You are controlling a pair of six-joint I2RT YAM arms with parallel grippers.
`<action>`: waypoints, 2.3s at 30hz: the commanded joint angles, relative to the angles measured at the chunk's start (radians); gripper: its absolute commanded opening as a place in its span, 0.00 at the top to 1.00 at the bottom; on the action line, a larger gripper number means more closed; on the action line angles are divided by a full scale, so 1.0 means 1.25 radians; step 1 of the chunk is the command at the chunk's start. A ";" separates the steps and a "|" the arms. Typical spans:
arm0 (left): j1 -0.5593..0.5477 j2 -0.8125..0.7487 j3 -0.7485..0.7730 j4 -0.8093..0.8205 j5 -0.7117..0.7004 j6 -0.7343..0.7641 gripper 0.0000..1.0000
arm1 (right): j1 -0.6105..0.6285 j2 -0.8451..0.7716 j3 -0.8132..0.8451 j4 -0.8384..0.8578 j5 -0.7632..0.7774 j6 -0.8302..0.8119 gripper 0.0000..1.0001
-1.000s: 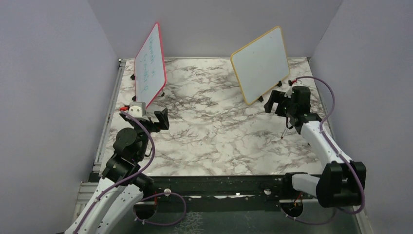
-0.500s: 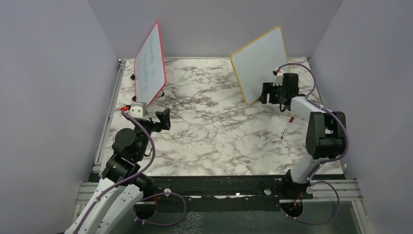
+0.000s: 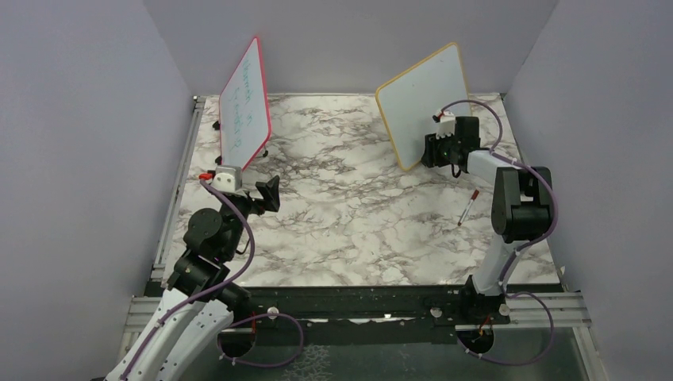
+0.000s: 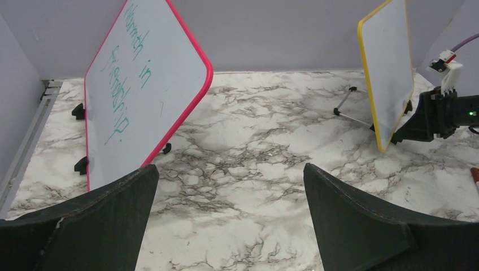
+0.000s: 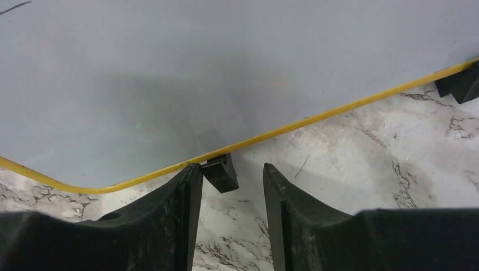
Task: Write a sentence on the whiteboard
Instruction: Move the whiteboard stand to the center of the board.
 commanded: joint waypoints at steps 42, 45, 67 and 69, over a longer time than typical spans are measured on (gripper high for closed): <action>-0.002 -0.058 -0.008 0.012 0.019 0.009 0.01 | 0.346 -0.228 -0.249 0.066 0.091 0.132 0.94; -0.002 -0.065 -0.007 0.009 0.012 0.008 0.01 | 0.409 -0.246 -0.281 0.083 0.133 0.181 0.95; -0.001 -0.110 -0.009 -0.014 -0.037 -0.002 0.01 | 0.753 -0.213 -0.273 0.114 0.343 0.300 0.96; -0.002 -0.108 -0.008 -0.013 -0.036 -0.002 0.01 | 0.757 -0.231 -0.288 0.105 0.345 0.317 0.96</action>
